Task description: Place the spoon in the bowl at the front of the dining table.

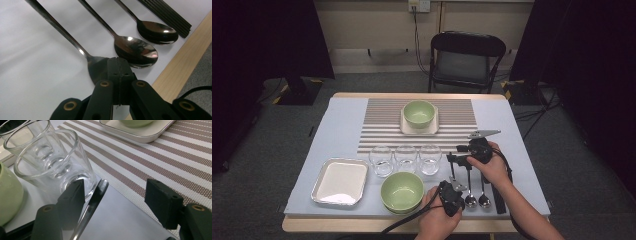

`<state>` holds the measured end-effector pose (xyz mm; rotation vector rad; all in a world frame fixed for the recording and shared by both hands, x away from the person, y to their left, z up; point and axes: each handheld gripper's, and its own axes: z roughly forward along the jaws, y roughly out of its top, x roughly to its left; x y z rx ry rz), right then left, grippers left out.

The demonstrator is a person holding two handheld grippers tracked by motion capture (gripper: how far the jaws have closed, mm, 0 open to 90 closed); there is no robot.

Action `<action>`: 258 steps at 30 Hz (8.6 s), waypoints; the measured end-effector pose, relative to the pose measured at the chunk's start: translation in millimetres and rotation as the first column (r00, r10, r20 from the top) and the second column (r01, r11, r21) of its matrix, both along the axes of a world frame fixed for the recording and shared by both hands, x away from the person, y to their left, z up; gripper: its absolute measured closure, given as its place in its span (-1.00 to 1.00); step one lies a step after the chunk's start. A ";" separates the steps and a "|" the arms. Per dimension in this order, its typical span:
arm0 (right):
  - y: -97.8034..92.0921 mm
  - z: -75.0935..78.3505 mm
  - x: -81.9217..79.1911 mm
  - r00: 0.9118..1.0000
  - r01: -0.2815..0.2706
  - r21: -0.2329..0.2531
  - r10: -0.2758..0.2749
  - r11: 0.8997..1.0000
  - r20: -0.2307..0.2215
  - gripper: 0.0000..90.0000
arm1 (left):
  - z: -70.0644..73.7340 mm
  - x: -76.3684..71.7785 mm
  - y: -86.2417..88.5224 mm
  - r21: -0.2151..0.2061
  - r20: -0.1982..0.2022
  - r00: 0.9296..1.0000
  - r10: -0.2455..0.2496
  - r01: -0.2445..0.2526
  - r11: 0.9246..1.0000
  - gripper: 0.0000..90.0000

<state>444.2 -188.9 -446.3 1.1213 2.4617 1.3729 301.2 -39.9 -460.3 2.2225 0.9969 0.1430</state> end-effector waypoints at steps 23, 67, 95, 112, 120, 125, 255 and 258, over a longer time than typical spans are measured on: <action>5.6 -2.8 -2.9 0.994 -0.065 0.070 0.071 0.995 -0.080 0.64 | -1.3 -3.6 0.5 -0.004 0.019 1.000 -0.001 0.001 1.000 1.00; -11.1 52.2 9.8 0.983 -0.016 0.461 0.099 0.887 -0.157 1.00 | 76.0 3.4 41.8 -0.168 0.072 0.995 -0.064 0.075 0.983 -0.22; 8.6 86.5 22.5 0.985 -0.037 0.471 0.112 0.881 -0.130 1.00 | 101.2 28.5 85.5 -0.162 0.103 0.995 -0.020 0.036 0.986 -0.24; 17.0 104.7 29.4 0.991 -0.036 0.476 0.094 0.879 -0.099 1.00 | 114.2 47.3 114.9 -0.153 0.100 0.994 0.034 -0.018 0.988 -0.24; 26.6 116.0 31.5 0.993 -0.047 0.460 0.090 0.887 -0.071 1.00 | 116.1 53.9 119.4 -0.137 0.092 0.995 0.028 -0.015 0.990 -0.24; 32.9 121.8 33.3 0.994 -0.052 0.466 0.092 0.883 -0.064 1.00 | 118.8 59.0 117.5 -0.131 0.078 0.997 0.018 -0.008 0.991 -0.25; 42.8 126.2 39.6 0.991 -0.002 0.461 0.065 0.888 -0.120 1.00 | 105.3 76.1 203.9 -0.155 0.072 0.986 0.148 -0.136 0.979 -0.41; 42.1 126.3 40.3 0.991 -0.002 0.458 0.064 0.889 -0.120 1.00 | 103.3 71.9 206.5 -0.156 0.070 0.987 0.143 -0.130 0.979 -0.41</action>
